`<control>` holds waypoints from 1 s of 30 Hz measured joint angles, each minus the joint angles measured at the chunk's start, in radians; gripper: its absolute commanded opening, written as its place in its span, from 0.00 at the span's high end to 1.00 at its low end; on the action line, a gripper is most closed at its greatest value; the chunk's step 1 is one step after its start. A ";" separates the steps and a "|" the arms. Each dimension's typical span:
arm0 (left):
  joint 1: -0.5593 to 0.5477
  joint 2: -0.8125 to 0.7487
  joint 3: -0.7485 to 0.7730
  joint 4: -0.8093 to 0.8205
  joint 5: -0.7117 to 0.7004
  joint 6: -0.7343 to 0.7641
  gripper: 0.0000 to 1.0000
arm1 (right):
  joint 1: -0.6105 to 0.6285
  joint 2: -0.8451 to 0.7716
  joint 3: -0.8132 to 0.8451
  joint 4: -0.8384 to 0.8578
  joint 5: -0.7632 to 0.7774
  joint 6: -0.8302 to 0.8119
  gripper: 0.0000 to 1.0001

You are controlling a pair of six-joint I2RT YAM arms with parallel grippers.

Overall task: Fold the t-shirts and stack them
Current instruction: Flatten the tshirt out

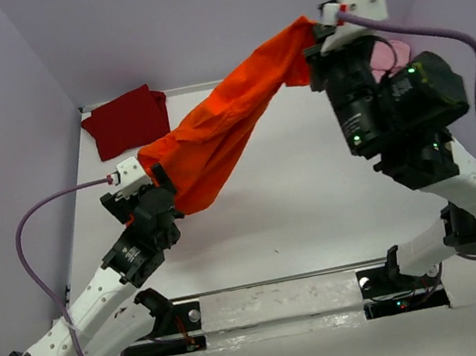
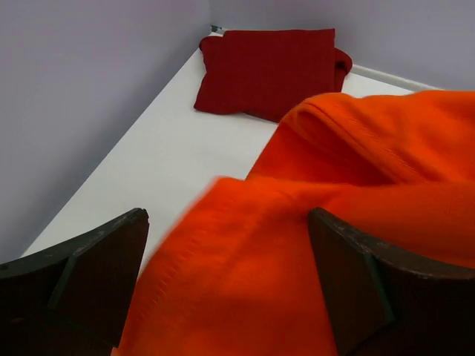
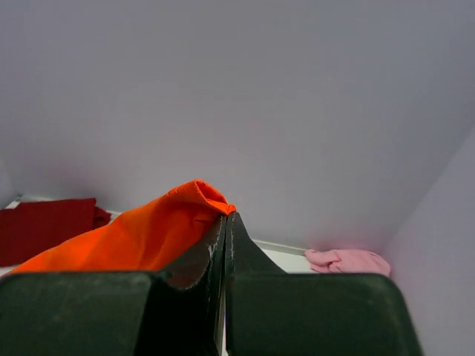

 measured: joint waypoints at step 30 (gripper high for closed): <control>0.002 0.485 0.250 -0.015 0.584 -0.073 0.02 | -0.107 -0.221 -1.004 0.226 0.306 0.055 1.00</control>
